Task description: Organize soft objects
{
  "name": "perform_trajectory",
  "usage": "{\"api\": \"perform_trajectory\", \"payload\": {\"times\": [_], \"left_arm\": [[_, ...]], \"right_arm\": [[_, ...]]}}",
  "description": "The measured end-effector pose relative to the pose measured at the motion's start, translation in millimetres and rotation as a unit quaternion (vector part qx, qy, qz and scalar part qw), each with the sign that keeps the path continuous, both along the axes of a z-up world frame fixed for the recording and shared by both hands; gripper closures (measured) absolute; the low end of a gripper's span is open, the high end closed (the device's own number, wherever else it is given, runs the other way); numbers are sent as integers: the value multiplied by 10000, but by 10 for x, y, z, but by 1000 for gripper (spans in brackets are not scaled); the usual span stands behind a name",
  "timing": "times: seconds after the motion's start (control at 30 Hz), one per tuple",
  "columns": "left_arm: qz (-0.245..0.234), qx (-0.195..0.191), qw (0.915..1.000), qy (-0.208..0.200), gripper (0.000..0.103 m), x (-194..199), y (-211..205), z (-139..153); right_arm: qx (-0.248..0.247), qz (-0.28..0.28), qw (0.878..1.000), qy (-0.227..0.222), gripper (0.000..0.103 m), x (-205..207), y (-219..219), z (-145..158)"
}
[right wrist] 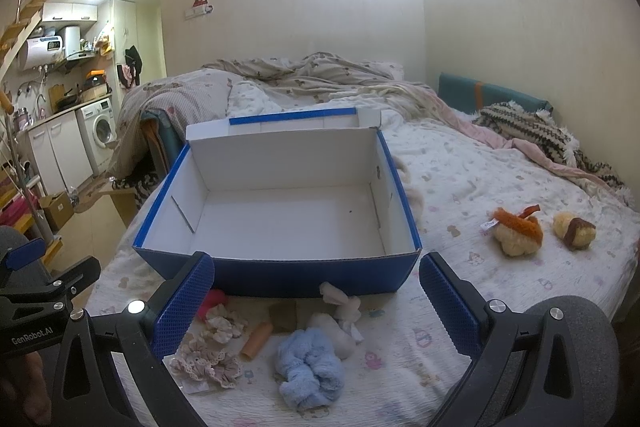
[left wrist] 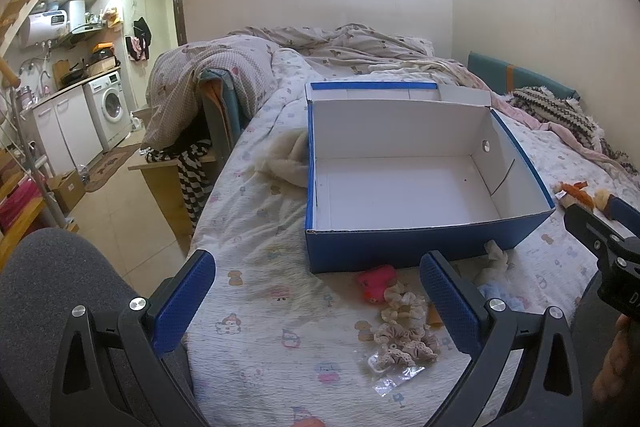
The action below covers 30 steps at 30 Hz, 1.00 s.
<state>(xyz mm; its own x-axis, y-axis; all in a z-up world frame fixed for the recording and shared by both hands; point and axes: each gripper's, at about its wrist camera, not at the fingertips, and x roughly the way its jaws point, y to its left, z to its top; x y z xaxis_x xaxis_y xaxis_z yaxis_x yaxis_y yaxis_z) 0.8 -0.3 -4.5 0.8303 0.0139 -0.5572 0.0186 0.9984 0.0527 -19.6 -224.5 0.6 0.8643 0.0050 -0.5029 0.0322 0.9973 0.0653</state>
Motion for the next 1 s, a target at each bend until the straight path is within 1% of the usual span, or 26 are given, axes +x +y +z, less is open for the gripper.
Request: {"api": "perform_trajectory", "payload": {"times": [0.43,0.77,1.0], "left_arm": [[-20,3,10000,34,1,15,-14,-17],[-11,-1,10000,71,1,18,-26,-40],[-12,0,10000,67,1,19,-25,-37]], "right_arm": [[5,3,10000,-4,0,0,0,2],[-76,13,9999,-86,0,-12,17,44],[-11,41,10000,-82,0,-11,-1,38]]}}
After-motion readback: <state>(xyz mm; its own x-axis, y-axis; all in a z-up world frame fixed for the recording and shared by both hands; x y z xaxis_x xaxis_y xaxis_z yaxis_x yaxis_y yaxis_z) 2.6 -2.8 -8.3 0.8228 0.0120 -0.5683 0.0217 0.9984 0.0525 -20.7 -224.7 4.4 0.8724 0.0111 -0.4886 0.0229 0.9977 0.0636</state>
